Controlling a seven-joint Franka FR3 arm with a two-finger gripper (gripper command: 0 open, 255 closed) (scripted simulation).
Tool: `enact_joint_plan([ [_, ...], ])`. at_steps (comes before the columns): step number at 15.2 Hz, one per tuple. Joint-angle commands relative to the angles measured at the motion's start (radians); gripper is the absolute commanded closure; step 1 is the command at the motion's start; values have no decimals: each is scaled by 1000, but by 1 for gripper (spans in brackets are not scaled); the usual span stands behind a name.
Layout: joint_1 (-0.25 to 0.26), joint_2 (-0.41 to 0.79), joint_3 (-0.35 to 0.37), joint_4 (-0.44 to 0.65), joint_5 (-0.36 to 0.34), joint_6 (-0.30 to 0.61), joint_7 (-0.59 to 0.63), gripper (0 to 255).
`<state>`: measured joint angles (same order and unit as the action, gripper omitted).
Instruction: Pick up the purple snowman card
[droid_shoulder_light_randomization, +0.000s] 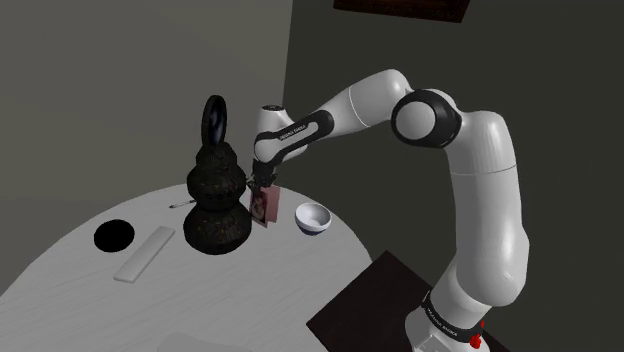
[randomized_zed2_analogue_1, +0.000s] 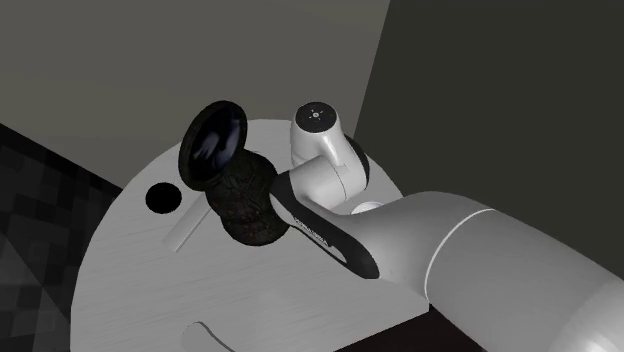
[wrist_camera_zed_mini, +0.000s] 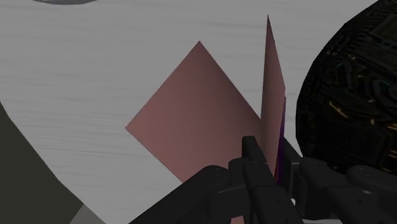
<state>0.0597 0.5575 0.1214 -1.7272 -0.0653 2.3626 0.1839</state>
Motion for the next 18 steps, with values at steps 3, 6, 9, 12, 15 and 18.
enact_joint_plan([
  [3, 21, 46, -1, 67, -8, -44, 21, 255],
  [6, 20, 22, 1, 72, -4, -73, 20, 255],
  [9, 19, 1, 3, 80, -1, -103, 18, 255],
  [12, 18, -20, 5, 89, 2, -133, 17, 255],
  [15, 16, -40, 7, 101, 5, -164, 15, 255],
  [18, 16, -57, 9, 116, 7, -196, 14, 255],
])
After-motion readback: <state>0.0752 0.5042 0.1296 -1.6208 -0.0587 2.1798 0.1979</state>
